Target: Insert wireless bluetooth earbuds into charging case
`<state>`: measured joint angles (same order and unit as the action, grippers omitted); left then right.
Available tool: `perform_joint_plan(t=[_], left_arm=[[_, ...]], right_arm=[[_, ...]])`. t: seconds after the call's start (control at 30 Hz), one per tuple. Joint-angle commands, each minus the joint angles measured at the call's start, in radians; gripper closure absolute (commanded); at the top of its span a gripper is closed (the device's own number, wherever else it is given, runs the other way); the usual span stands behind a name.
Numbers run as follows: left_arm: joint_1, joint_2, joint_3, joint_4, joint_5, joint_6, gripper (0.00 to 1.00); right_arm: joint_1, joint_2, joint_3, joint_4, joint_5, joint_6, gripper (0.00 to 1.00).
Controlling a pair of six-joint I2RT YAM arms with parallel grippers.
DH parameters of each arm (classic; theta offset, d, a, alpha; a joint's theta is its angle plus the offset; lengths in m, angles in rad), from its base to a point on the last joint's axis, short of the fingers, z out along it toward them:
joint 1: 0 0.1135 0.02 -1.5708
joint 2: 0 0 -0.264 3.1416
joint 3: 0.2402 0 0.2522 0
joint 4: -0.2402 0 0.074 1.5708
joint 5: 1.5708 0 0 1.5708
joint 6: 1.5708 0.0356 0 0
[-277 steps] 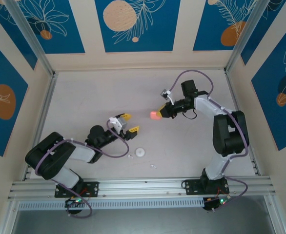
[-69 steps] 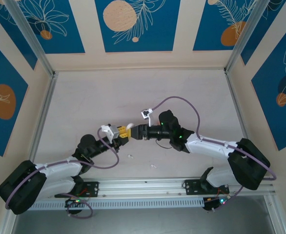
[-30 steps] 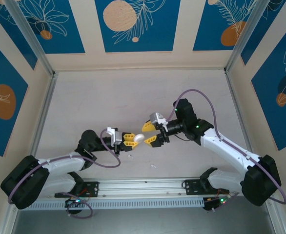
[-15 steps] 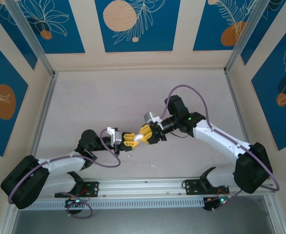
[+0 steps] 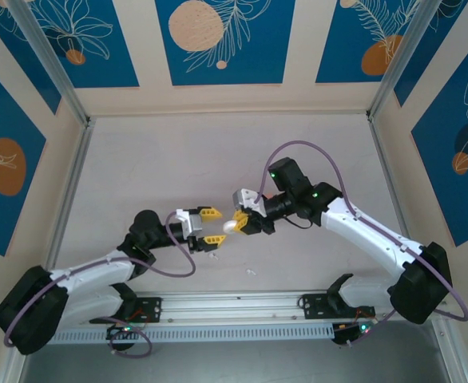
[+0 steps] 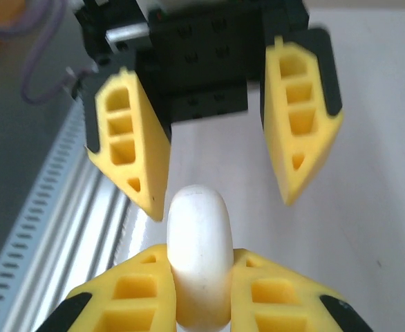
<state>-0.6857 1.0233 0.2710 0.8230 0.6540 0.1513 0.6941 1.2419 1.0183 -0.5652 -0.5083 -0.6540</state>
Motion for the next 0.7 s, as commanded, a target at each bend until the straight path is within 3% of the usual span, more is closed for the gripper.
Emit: perform_joint_plan(t=[0.0,0.23,0.67], left_arm=[[-0.003,-0.067,0.043,-0.258,-0.071,0.172,0.41],[-0.002,-0.080,0.080,-0.412,-0.005,0.231,0.41],[-0.003,-0.035,0.093,-0.409,0.023,0.211,0.51]], right_arm=[[0.055,0.016,0.058,-0.136,0.228,-0.042,0.89],[0.136,0.083,0.100,-0.137,0.289,-0.056,0.89],[0.187,0.156,0.132,-0.077,0.212,-0.065,0.89]])
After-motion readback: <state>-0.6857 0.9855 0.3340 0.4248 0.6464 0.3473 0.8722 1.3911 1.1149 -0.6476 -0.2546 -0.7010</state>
